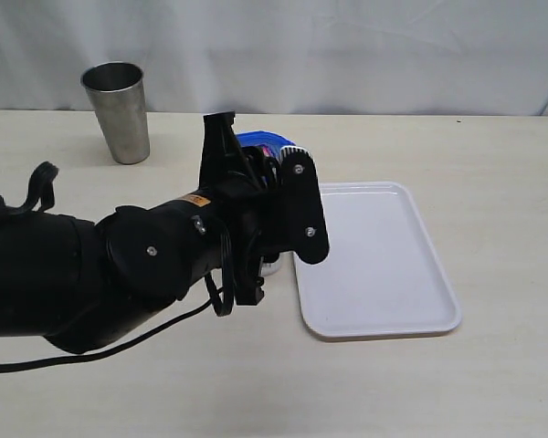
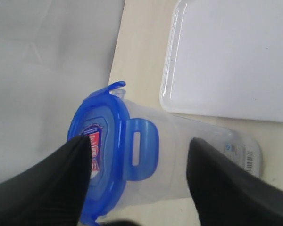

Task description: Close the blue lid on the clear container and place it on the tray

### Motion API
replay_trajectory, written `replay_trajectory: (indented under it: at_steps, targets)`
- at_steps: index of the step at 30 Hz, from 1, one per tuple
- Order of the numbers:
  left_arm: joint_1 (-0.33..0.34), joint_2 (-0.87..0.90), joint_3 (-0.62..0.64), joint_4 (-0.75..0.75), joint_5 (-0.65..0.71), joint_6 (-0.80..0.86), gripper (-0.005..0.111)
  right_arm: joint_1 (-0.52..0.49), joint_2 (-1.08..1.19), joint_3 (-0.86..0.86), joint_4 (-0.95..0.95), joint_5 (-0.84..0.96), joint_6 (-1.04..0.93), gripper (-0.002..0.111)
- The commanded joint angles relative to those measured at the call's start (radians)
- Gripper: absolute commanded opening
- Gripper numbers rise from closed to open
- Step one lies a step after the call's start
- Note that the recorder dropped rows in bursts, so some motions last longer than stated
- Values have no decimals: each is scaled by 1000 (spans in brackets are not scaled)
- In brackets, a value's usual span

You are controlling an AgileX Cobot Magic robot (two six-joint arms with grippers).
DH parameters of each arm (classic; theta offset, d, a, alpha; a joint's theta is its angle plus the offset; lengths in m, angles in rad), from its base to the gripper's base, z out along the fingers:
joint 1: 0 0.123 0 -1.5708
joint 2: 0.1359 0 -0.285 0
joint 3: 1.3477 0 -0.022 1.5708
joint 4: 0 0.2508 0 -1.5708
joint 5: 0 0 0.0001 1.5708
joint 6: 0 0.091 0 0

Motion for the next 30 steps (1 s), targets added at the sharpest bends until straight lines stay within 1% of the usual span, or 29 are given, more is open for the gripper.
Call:
replay_trajectory:
  at_steps: [1,11,13,20,24,30]
  targets:
    - [-7,-7,3,-81,3,28,58,-7,-5,2,0,0,-5,5]
    - [-7,-7,3,-112,-4,29,58,-7,-5,2,0,0,-5,5]
    - [-7,-7,3,-129,-6,52,58,-7,-5,2,0,0,-5,5]
    - [-7,-42,3,-142,-11,59,58,-7,-5,2,0,0,-5,5]
    - [-7,-62,3,-176,-11,94,58,-7,-5,2,0,0,-5,5]
    - [-7,-66,3,-232,-9,94,58,-7,-5,2,0,0,-5,5]
